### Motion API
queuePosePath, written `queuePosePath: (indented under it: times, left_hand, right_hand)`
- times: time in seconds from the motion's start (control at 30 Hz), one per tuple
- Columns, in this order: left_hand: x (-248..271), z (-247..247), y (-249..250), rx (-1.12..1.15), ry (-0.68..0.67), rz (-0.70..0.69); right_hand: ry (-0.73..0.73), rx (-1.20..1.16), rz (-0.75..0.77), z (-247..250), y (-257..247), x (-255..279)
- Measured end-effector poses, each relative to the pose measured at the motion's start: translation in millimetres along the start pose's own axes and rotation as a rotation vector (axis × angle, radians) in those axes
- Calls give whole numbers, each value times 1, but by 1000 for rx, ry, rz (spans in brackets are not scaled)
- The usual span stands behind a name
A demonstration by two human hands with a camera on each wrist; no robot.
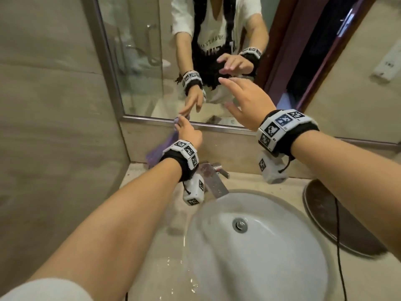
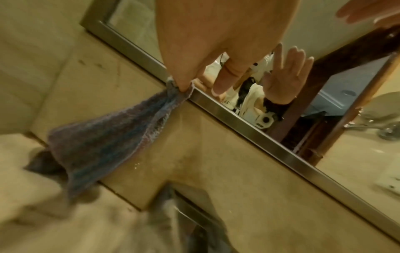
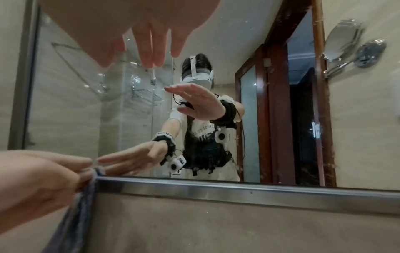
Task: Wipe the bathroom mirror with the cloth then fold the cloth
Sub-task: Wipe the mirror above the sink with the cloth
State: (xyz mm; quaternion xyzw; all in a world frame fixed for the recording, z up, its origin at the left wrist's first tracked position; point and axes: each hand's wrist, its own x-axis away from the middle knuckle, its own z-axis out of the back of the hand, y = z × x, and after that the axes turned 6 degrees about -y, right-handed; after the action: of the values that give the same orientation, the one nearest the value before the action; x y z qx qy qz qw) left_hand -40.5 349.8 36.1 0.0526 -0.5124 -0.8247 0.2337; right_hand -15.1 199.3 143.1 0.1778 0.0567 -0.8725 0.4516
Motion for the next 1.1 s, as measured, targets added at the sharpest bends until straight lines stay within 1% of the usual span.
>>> queuePosePath:
  times: [0.1, 0.2, 0.3, 0.4, 0.43, 0.5, 0.57, 0.63, 0.7, 0.8, 0.93, 1.03, 1.1]
  left_hand:
    - [8, -51, 21, -67, 14, -42]
    - [17, -108, 47, -139, 39, -74]
    - [28, -164, 77, -195, 92, -76]
    - [42, -219, 105, -224, 92, -92]
    - [45, -235, 113, -200, 86, -101]
    - [51, -262, 125, -82, 78, -124]
    - [56, -280, 133, 92, 127, -154]
    - [63, -288, 141, 212, 184, -185]
    - [70, -287, 148, 263, 185, -243]
    - [82, -273, 161, 369, 159, -337]
    - [86, -238, 184, 556, 143, -427]
    - [85, -207, 202, 633, 138, -517]
    - [85, -187, 210, 648, 143, -580]
  right_hand:
    - [23, -16, 18, 8, 28, 29]
    - [-6, -20, 17, 14, 70, 69]
    - [-24, -9, -54, 22, 120, 117]
    - [-31, -22, -170, 27, 171, 166]
    - [-46, -28, -207, 29, 187, 181]
    - [-77, -46, -266, 34, 214, 206]
    - [-110, -62, -314, 37, 233, 224]
    - [-133, -95, -367, 38, 247, 234]
    - [-131, -147, -402, 37, 252, 238]
    - [-130, -248, -430, 33, 244, 230]
    - [-151, -403, -446, 21, 223, 198]
    - [-107, -609, -459, 17, 201, 166]
    - [-77, -725, -439, 14, 184, 145]
